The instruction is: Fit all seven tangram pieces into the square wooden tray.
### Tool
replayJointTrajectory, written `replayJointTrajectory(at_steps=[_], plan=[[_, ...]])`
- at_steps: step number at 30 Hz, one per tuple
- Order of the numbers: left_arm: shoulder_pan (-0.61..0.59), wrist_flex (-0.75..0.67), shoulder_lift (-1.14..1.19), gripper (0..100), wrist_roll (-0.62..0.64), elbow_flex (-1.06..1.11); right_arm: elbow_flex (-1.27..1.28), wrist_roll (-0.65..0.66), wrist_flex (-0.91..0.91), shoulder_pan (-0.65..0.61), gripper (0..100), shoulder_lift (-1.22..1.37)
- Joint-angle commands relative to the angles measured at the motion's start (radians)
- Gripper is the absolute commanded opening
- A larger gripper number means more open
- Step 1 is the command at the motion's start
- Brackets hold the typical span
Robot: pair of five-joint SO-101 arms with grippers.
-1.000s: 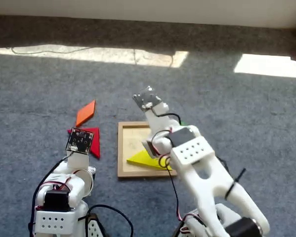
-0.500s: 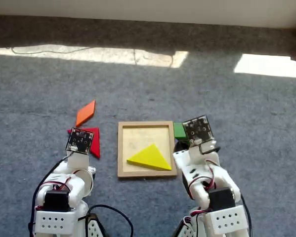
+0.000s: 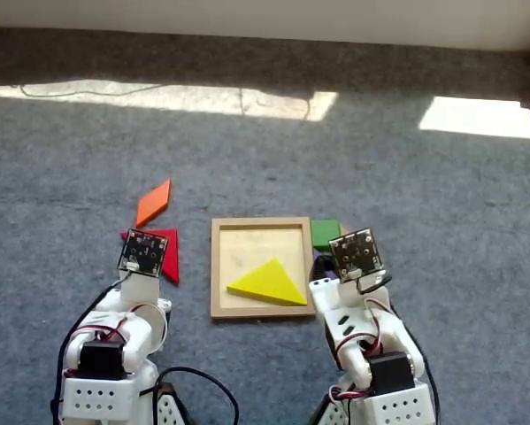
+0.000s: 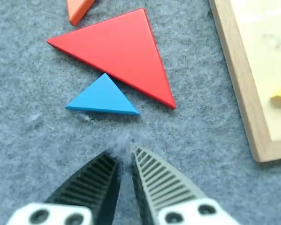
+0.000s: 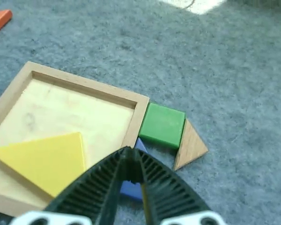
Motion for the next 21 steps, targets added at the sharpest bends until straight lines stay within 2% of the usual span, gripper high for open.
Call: replayJointTrajectory(at_steps=[1, 7, 13, 16, 19, 21], plan=[[-0.005, 0.006, -0.019, 1, -0.009, 0.019, 0.021, -0.009, -0.004, 0.007, 0.5, -0.018], [-0.010, 0.006, -0.021, 1, -0.012, 0.019, 0.104, -0.009, -0.206, -0.036, 0.5, -0.012], [-0.019, 0.002, -0.021, 1, -0.014, -0.012, 0.018, -0.009, -0.179, -0.143, 0.5, -0.010], [-0.110, -0.003, -0.021, 1, -0.014, -0.028, -0.018, -0.008, -0.176, -0.219, 0.5, -0.008], [-0.278, -0.009, -0.021, 1, -0.014, -0.056, -0.024, -0.008, -0.176, -0.255, 0.5, -0.008], [-0.386, -0.063, -0.021, 1, -0.014, -0.065, -0.024, -0.005, -0.176, -0.259, 0.5, -0.008]])
